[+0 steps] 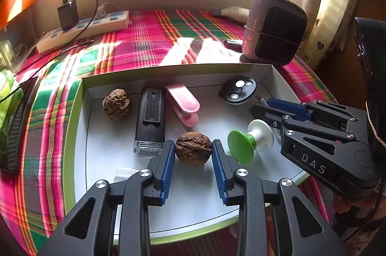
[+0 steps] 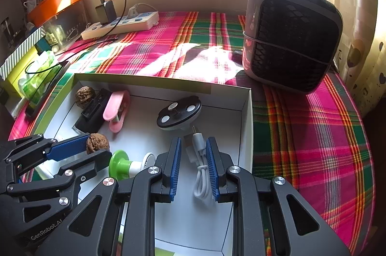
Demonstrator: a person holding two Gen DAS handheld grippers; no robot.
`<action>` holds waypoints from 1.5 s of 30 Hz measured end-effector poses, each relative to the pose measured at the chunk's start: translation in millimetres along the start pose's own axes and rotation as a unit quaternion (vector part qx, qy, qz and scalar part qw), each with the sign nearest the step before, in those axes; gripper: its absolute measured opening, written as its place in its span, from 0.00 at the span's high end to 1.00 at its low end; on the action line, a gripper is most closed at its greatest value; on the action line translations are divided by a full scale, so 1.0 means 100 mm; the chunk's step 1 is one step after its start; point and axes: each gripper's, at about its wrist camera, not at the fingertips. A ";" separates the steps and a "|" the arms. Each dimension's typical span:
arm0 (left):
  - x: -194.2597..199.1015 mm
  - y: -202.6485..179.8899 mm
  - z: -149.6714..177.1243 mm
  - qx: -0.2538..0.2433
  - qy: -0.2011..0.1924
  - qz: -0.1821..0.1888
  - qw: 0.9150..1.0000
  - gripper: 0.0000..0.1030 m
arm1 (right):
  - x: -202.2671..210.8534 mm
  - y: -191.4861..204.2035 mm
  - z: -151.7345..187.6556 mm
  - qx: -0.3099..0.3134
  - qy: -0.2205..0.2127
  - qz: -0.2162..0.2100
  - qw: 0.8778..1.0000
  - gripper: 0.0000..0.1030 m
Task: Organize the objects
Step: 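Open the left gripper to release the walnut while the right gripper releases the cable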
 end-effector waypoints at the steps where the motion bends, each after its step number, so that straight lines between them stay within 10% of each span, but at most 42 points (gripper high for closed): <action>1: 0.00 0.00 0.00 0.000 0.000 0.000 1.000 0.72 | 0.00 0.00 0.00 0.000 0.000 -0.001 1.000 0.78; 45: 0.71 -0.21 0.35 -0.009 -0.051 -0.026 0.998 0.65 | 0.73 0.02 0.39 -0.025 -0.058 -0.027 0.998 0.67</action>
Point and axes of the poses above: each gripper's, at about its wrist camera, not at the fingertips, and x roughly against the way its jaws point, y to its left, z to its underside, and after that the axes turned 12 degrees about -x, right-handed
